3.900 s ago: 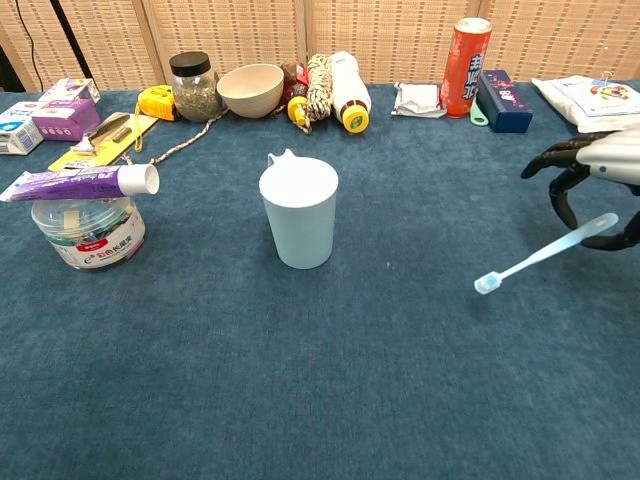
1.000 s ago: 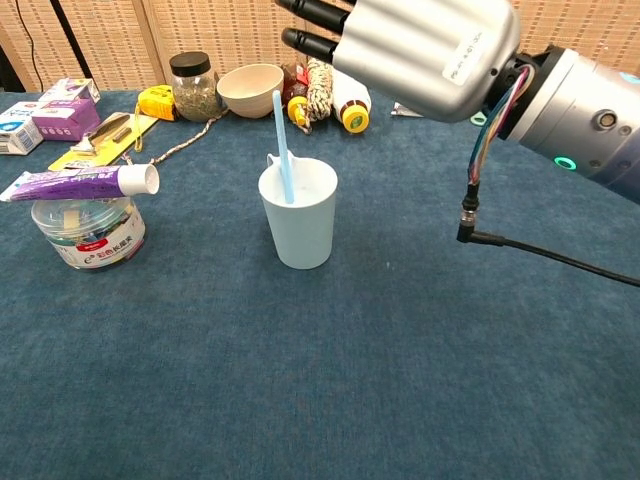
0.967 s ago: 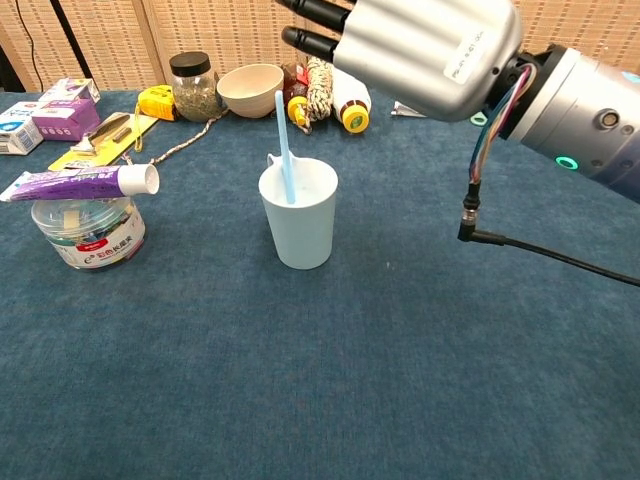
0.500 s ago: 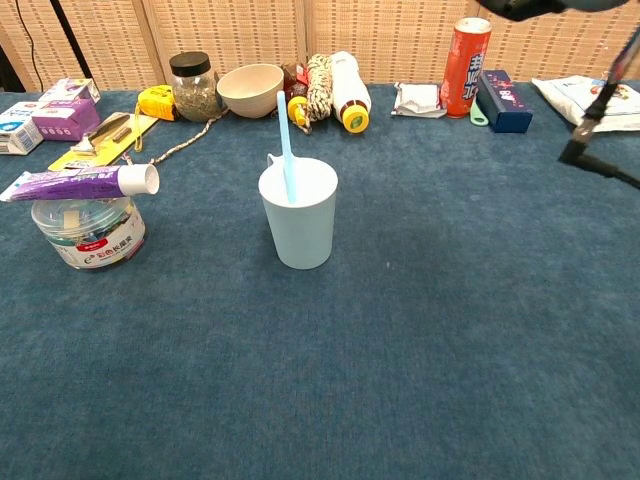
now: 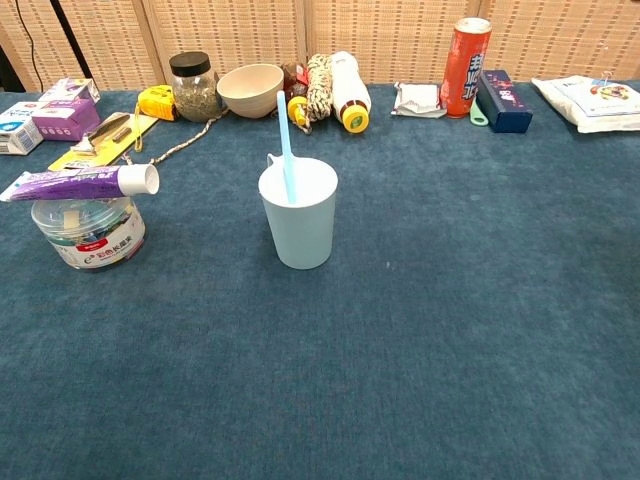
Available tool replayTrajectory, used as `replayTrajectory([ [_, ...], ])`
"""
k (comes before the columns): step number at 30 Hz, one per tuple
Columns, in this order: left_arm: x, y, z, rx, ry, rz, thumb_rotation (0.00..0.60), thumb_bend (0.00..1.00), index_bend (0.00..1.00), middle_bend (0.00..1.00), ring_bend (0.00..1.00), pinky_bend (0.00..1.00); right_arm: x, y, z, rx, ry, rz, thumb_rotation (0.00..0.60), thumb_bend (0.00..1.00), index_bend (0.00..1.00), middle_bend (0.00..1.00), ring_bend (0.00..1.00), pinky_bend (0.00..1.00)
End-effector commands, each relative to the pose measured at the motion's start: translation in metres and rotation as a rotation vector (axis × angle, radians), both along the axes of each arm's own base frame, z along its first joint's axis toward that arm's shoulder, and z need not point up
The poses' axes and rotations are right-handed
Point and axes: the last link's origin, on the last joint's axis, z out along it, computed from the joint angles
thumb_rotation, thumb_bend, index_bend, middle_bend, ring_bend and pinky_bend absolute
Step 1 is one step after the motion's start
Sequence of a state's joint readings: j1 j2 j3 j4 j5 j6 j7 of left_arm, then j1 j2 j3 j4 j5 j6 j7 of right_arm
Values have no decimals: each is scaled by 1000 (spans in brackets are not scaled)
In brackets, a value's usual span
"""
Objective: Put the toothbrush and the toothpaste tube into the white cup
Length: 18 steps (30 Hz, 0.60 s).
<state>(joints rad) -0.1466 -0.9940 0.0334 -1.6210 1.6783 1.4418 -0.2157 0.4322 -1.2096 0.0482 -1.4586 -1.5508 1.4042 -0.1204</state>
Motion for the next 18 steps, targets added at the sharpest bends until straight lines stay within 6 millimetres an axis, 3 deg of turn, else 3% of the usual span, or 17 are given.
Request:
replayTrajectory([
  [1, 1, 6, -3, -8, 22, -21, 600, 5, 0, 0, 0, 0, -26, 25, -3, 67, 34, -134, 600, 0, 0, 0, 0, 0],
  [9, 4, 26, -18, -53, 68, -44, 600, 5, 0, 0, 0, 0, -38, 55, -11, 13, 66, -194, 600, 0, 0, 0, 0, 0],
  [18, 17, 60, -32, -103, 83, -104, 600, 5, 0, 0, 0, 0, -40, 74, -20, -22, -12, -188, 600, 0, 0, 0, 0, 0],
])
